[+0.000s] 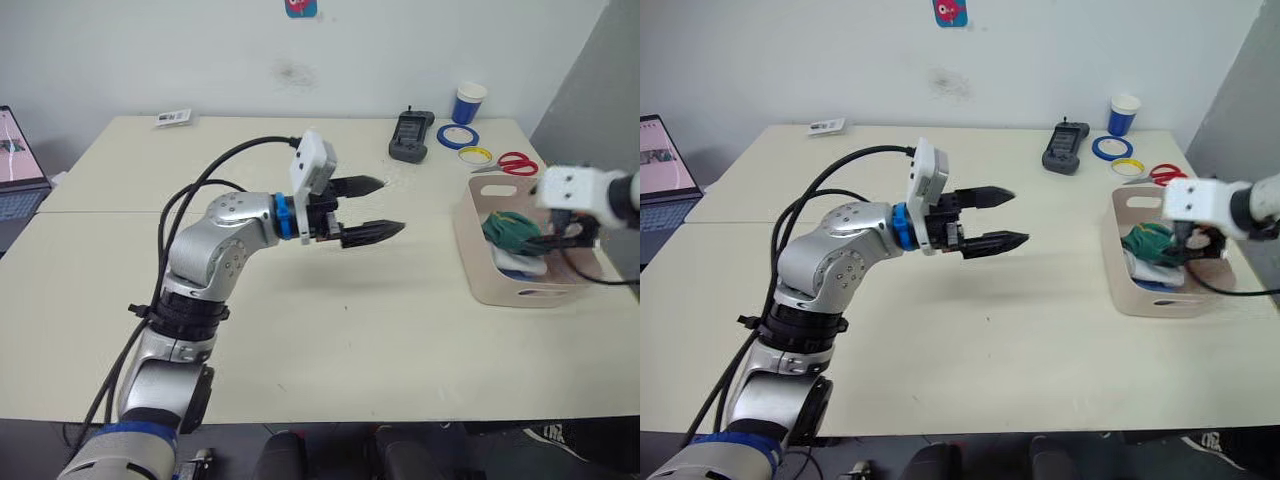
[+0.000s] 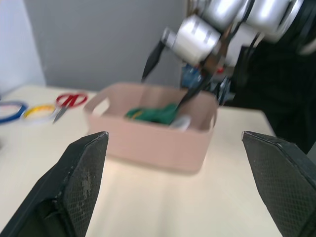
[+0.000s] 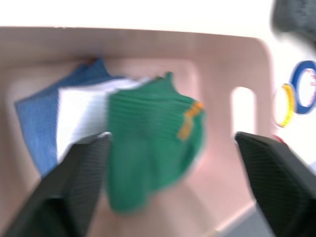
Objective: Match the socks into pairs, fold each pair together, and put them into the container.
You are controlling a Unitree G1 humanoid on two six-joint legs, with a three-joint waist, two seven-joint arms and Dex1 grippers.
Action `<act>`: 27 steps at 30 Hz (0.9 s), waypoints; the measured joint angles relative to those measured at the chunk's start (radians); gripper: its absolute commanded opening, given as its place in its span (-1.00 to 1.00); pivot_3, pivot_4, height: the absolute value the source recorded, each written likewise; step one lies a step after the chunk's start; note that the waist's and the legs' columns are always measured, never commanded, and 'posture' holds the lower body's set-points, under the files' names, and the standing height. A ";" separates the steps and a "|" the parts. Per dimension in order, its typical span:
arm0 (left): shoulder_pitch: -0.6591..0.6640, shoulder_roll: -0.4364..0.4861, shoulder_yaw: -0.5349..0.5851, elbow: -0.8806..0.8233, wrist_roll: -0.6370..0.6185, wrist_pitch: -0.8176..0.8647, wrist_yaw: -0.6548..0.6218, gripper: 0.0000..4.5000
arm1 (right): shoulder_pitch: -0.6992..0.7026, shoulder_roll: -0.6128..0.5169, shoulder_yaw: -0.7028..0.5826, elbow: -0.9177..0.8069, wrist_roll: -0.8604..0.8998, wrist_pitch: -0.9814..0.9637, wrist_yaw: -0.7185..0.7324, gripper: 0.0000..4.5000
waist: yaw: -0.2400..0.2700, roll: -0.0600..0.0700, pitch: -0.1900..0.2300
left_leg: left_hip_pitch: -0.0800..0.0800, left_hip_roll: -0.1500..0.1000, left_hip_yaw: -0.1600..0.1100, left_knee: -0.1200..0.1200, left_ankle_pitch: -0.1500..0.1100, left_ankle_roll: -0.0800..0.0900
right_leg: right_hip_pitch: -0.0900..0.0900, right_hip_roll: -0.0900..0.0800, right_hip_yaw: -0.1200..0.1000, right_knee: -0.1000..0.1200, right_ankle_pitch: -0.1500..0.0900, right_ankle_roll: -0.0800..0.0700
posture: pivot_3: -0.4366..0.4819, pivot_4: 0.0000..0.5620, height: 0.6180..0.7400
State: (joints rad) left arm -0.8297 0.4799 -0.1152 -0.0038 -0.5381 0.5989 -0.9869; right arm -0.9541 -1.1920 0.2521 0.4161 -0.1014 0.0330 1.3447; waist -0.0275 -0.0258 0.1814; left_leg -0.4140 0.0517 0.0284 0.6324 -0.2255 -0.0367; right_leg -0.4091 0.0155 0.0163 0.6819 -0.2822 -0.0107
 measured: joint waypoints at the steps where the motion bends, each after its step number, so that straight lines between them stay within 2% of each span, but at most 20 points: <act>1: 0.002 0.020 0.007 0.010 0.006 -0.002 -0.010 1.00 | -0.017 -0.003 -0.011 0.002 0.008 0.008 0.019 1.00 | -0.001 0.000 0.000 | 0.000 0.000 0.000 0.000 0.000 0.000 | 0.000 0.000 0.000 0.000 0.000 0.000 | -0.05 -0.47 1.00; 6: 0.061 0.140 0.093 0.062 0.037 -0.050 -0.021 1.00 | -0.069 0.064 -0.116 -0.031 0.098 0.146 0.024 1.00 | -0.009 0.000 0.000 | 0.001 0.001 0.000 0.000 0.000 0.000 | 0.000 -0.001 0.001 0.001 0.001 -0.001 | -0.05 -0.47 1.00; 8: 0.108 0.162 0.153 0.080 0.057 -0.084 0.017 1.00 | -0.055 0.149 -0.187 -0.113 0.166 0.226 -0.040 1.00 | -0.010 0.000 0.000 | 0.003 0.009 0.000 0.000 0.000 0.000 | 0.001 0.000 0.001 0.003 0.001 -0.002 | -0.05 -0.47 1.00; 10: 0.159 0.155 0.197 0.083 0.084 -0.117 0.086 1.00 | 0.007 0.287 -0.257 -0.250 0.241 0.312 -0.154 1.00 | -0.007 0.000 0.000 | 0.005 0.011 0.000 0.001 0.000 0.000 | 0.003 0.001 0.000 0.004 0.001 -0.002 | -0.05 -0.47 1.00; 12: 0.217 0.098 0.246 0.078 0.122 -0.154 0.219 1.00 | 0.132 0.458 -0.290 -0.412 0.281 0.371 -0.309 1.00 | -0.001 -0.002 -0.001 | 0.006 0.011 0.000 0.002 0.000 0.000 | 0.004 0.001 -0.001 0.007 0.001 -0.002 | -0.05 -0.47 1.00; 14: 0.274 0.016 0.289 0.072 0.155 -0.172 0.380 1.00 | 0.277 0.655 -0.252 -0.521 0.277 0.412 -0.481 1.00 | 0.011 -0.002 -0.001 | 0.001 0.010 0.000 0.005 0.001 -0.001 | 0.000 -0.001 -0.002 0.010 0.001 -0.002 | -0.05 -0.47 1.00; 17: 0.356 -0.049 0.306 0.025 0.207 -0.171 0.526 1.00 | 0.394 0.820 -0.225 -0.581 0.218 0.430 -0.705 1.00 | 0.025 -0.002 -0.001 | -0.005 0.010 0.001 0.013 0.001 -0.002 | -0.004 -0.003 0.000 0.015 0.001 -0.001 | -0.05 -0.47 1.00; 23: 0.585 -0.153 0.250 -0.114 0.311 -0.168 0.696 1.00 | 0.620 1.047 -0.199 -0.637 0.079 0.412 -1.063 1.00 | 0.026 -0.005 -0.005 | -0.003 0.009 0.002 0.011 0.001 -0.002 | -0.001 -0.005 0.001 0.011 0.003 0.002 | -0.05 -0.47 1.00; 27: 0.690 -0.181 0.226 -0.147 0.346 -0.173 0.735 1.00 | 0.737 1.067 -0.128 -0.663 0.032 0.391 -1.112 1.00 | 0.021 -0.006 -0.005 | -0.002 0.011 0.002 0.011 -0.001 0.002 | -0.001 -0.002 0.001 0.012 0.003 0.002 | -0.05 -0.47 1.00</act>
State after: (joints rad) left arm -0.1395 0.2993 0.1110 -0.1507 -0.1925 0.4262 -0.2514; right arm -0.2166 -0.1253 0.1245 -0.2474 -0.0695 0.4240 0.2323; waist -0.0065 -0.0314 0.1762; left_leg -0.4155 0.0622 0.0303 0.6435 -0.2269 -0.0349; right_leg -0.4104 0.0135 0.0169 0.6940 -0.2793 -0.0084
